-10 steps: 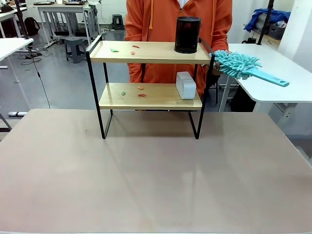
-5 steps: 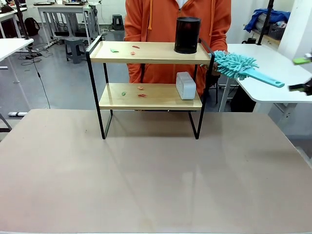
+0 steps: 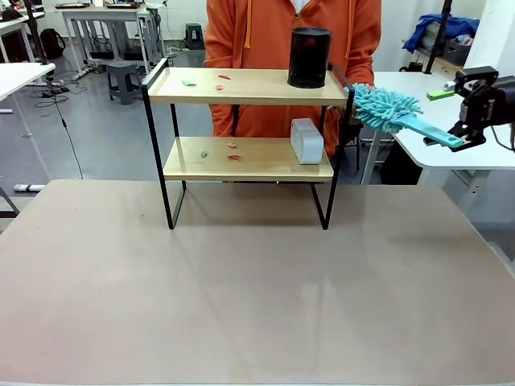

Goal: Clean the shelf.
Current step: Pick up the Duster from the human, then clean the specific tier of the Shelf with the Duster once objects are removed.

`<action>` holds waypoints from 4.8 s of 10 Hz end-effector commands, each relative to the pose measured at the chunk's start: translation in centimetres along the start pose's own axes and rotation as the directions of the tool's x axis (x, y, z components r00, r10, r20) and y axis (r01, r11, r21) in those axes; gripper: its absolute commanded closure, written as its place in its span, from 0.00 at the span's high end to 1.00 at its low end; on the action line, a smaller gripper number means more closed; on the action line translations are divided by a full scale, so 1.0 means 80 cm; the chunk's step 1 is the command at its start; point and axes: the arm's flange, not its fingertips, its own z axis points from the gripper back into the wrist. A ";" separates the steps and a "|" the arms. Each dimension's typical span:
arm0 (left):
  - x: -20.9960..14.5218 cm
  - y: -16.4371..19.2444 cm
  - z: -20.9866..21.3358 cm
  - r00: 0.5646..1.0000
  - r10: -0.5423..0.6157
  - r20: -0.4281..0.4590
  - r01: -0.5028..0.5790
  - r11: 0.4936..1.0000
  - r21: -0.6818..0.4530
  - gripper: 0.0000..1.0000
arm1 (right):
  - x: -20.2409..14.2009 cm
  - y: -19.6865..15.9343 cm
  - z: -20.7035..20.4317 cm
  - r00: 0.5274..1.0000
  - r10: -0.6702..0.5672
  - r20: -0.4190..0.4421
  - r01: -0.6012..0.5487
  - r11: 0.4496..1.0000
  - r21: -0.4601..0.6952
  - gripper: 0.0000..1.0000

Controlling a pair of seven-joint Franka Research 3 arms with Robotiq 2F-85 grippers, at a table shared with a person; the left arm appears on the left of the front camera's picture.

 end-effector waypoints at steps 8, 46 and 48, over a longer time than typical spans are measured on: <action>0.002 -0.002 -0.001 1.000 -0.023 0.015 0.023 1.000 -0.019 1.00 | 0.008 -0.002 -0.018 0.992 0.022 0.128 -0.014 0.998 -0.064 0.41; 0.002 -0.002 -0.001 1.000 -0.023 0.015 0.023 1.000 -0.019 1.00 | -0.348 -0.027 0.195 0.970 0.224 -0.099 -0.245 0.898 -0.365 0.00; 0.002 -0.002 -0.001 1.000 -0.023 0.015 0.023 1.000 -0.019 1.00 | -0.346 -0.032 0.193 0.965 0.235 -0.113 -0.260 0.894 -0.365 0.12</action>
